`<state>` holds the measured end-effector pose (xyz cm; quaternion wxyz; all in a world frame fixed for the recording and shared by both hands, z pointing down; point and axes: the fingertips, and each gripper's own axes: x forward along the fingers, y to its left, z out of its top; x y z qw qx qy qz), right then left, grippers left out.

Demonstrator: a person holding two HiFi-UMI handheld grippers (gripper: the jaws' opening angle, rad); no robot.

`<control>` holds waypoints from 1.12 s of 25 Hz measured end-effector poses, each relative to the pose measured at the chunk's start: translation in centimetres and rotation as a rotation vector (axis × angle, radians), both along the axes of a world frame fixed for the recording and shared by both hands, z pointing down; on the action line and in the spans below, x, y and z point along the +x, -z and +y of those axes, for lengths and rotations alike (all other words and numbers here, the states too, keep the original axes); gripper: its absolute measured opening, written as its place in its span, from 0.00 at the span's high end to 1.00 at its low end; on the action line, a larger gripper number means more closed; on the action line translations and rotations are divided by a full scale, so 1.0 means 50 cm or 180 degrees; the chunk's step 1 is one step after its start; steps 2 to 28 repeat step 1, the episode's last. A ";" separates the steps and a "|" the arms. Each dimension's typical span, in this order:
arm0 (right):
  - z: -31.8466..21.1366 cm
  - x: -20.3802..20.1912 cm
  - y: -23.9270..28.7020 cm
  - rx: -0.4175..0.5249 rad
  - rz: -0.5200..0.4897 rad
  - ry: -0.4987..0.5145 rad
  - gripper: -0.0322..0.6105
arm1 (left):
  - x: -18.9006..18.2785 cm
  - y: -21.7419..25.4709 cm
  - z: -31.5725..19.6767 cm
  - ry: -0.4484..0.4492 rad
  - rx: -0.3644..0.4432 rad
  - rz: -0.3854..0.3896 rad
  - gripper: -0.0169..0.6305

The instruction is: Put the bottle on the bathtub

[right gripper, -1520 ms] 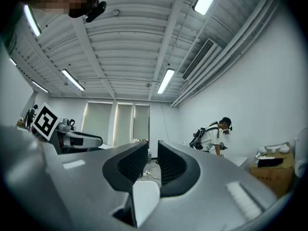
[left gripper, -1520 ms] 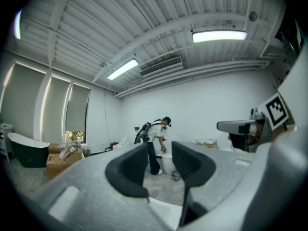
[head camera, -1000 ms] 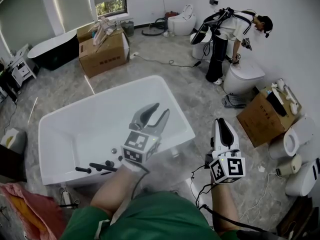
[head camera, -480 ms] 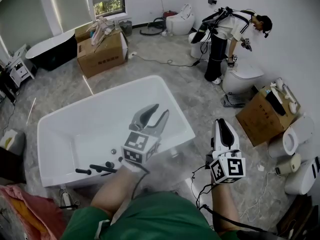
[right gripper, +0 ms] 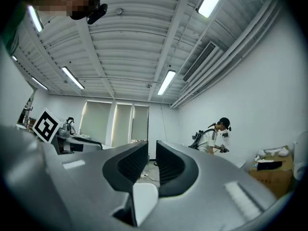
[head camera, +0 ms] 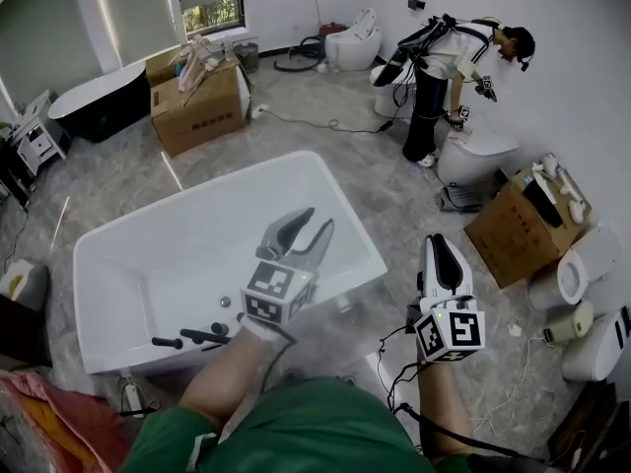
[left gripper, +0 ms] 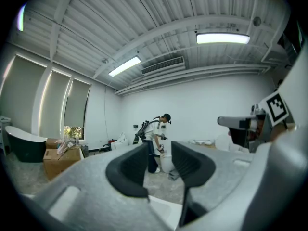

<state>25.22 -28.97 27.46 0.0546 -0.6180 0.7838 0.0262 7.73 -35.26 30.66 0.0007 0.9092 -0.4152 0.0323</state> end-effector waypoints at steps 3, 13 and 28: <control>-0.001 -0.002 -0.001 0.0001 0.0002 -0.0002 0.87 | -0.002 -0.002 -0.002 -0.0003 -0.0002 0.0001 0.75; -0.001 -0.002 -0.001 0.0001 0.0002 -0.0002 0.87 | -0.002 -0.002 -0.002 -0.0003 -0.0002 0.0001 0.75; -0.001 -0.002 -0.001 0.0001 0.0002 -0.0002 0.87 | -0.002 -0.002 -0.002 -0.0003 -0.0002 0.0001 0.75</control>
